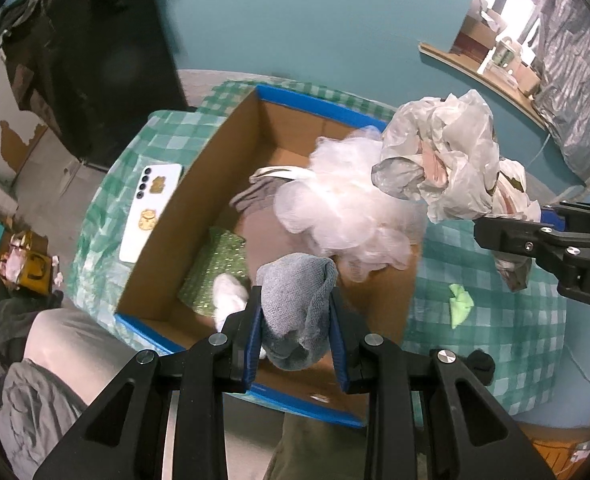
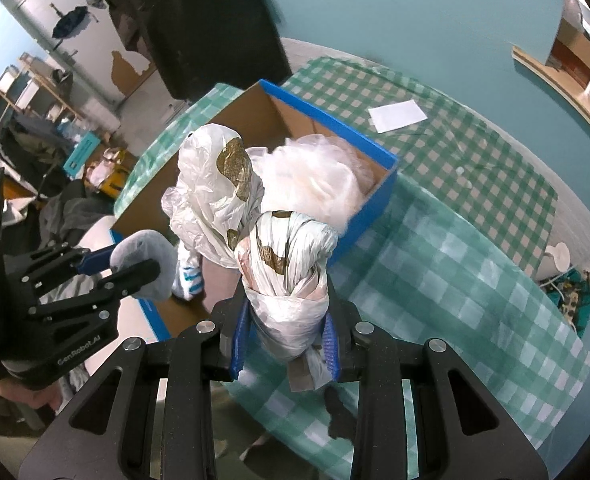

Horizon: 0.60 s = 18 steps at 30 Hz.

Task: Organize soft objects
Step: 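Carry the brown-print bag with the right tool while the left tool carries the grey sock to the box, then open the right tool over the box releasing the bag while the left tool releases the grey sock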

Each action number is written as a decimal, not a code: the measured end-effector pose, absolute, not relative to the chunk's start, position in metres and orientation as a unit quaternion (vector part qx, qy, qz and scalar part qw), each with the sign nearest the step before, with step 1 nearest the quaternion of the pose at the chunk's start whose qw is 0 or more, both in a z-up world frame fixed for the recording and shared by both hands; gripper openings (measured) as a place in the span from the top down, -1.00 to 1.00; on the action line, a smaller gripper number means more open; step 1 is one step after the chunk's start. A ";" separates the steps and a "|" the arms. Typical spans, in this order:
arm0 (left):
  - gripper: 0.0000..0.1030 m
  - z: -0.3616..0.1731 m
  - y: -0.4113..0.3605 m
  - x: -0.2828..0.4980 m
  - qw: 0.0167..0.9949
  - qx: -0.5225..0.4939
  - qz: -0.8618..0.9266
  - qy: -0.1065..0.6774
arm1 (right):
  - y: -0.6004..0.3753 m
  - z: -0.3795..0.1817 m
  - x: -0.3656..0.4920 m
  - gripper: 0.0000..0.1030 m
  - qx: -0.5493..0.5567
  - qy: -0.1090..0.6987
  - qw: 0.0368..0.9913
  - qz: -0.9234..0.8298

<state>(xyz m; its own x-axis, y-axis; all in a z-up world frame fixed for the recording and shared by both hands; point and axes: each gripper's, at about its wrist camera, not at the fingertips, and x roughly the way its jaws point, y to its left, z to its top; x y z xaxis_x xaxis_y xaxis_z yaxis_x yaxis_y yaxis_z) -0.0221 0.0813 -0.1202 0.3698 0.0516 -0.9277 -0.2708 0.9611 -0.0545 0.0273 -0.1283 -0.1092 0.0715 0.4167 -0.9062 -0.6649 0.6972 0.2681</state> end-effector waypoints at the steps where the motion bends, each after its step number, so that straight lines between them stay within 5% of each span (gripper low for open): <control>1: 0.42 -0.121 0.084 -0.022 0.821 -0.100 0.100 0.554 | -0.125 -0.110 0.027 0.43 -0.110 0.570 0.723 0.375; 18: 0.42 -0.151 0.140 -0.013 0.806 -0.109 0.115 0.570 | -0.060 -0.138 0.023 0.43 -0.120 0.598 0.697 0.377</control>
<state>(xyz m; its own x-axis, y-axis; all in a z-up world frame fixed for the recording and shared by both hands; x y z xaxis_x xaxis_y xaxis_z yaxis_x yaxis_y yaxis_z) -0.0128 0.1399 -0.1506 0.3231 0.0607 -0.9444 -0.3091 0.9500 -0.0447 0.0229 -0.0601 -0.1378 0.0008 0.3817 -0.9243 -0.6683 0.6878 0.2835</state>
